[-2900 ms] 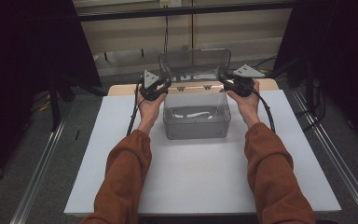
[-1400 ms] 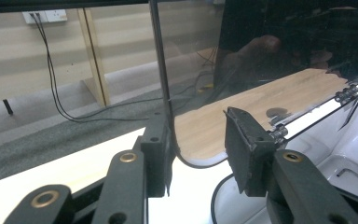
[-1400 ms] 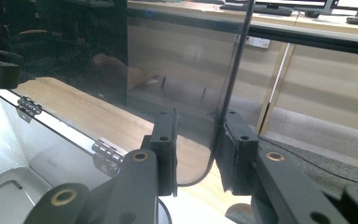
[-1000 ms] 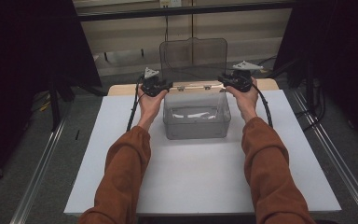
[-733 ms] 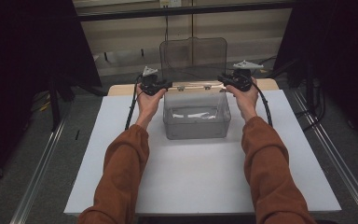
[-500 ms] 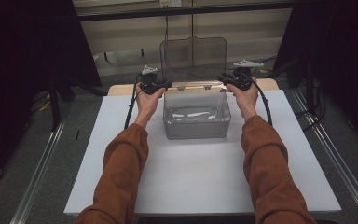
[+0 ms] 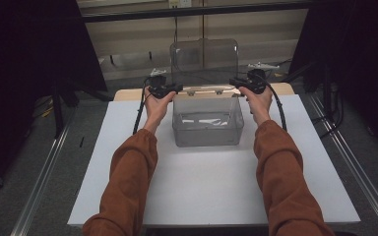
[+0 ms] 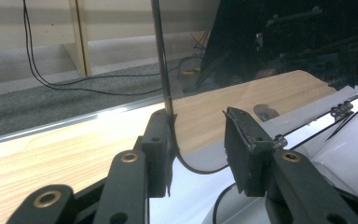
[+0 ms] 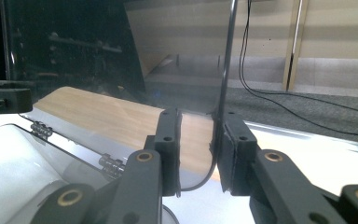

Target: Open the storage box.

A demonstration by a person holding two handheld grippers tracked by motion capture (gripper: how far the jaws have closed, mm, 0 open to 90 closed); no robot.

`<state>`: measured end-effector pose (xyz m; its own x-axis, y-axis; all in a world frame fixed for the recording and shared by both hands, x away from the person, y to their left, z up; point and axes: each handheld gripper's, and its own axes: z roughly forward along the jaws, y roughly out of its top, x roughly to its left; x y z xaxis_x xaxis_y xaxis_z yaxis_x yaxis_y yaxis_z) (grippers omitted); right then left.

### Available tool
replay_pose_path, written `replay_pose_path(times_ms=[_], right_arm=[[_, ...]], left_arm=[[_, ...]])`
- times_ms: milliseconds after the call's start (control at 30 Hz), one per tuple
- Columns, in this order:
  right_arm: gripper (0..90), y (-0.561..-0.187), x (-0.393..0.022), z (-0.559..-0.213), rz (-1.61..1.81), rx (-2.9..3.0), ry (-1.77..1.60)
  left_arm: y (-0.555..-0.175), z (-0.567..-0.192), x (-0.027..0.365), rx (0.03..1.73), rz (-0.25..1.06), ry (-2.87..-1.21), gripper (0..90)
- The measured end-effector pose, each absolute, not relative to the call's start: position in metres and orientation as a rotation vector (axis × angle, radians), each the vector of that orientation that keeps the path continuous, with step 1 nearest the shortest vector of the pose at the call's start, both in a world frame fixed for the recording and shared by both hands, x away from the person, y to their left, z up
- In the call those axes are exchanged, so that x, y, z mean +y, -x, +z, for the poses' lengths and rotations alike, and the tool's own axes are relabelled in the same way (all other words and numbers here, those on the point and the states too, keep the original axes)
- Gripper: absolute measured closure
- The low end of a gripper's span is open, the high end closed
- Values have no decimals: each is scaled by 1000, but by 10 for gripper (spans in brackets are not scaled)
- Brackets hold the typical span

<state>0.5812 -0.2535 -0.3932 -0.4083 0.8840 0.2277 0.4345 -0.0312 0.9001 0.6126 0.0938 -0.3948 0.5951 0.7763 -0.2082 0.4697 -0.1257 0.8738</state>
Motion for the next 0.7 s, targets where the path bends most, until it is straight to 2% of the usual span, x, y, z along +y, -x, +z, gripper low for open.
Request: replay_pose_path(times_ms=[167, 300, 700], right_arm=[[705, -583, -254, -396, 1449, 1814, -1422], [692, -584, -254, -400, 1451, 1804, -1457], [693, -588, -257, -406, 1486, 1790, -1535]], left_arm=[[-614, -394, 91, 1034, 415, -1772, 606], [-616, -397, 88, 1068, 388, -1765, 555], [-620, -397, 90, 1103, 323, -1773, 549]])
